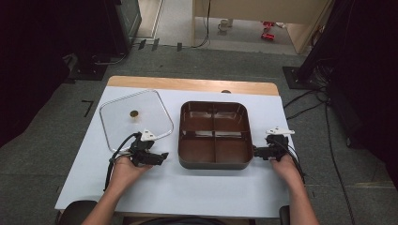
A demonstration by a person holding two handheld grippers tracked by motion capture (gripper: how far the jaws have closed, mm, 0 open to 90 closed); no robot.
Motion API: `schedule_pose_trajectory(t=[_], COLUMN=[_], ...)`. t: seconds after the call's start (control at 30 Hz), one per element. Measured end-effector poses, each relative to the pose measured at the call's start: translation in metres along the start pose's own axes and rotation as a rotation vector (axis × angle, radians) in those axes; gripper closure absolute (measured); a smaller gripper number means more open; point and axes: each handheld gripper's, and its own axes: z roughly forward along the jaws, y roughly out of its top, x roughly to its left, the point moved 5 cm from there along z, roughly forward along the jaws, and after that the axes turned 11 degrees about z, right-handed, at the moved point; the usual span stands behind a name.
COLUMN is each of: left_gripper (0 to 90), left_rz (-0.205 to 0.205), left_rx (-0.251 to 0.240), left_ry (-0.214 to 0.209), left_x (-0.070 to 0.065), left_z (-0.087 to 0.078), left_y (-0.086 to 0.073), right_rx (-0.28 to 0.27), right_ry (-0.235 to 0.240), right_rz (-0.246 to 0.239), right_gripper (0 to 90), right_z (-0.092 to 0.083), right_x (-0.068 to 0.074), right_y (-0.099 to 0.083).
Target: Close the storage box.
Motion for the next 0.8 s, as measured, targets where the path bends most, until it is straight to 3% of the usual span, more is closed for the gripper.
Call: schedule_pose_trajectory(t=[0.13,0.3,0.5,0.8], left_gripper=[24.5,24.5,24.9,24.9], left_rz=[-0.012,-0.008,0.007,-0.008], left_rx=[-0.039,-0.049,-0.048,-0.044], left_ry=[-0.031,-0.053,-0.036,-0.017], left_x=[0.001,0.006,0.013,0.029], left_z=[-0.006,-0.01,-0.013,-0.013], left_y=[0.006,0.009,0.014,0.018], right_rx=[0.001,0.001,0.0,0.001], right_ry=[-0.001,-0.001,-0.001,-0.001], right_rz=[-0.002,-0.002,-0.002,-0.002], right_gripper=[0.0,0.0,0.0,0.0], right_z=[0.0,0.0,0.0,0.0], right_x=[0.0,0.0,0.0,0.0], right_y=[0.0,0.0,0.0,0.0])
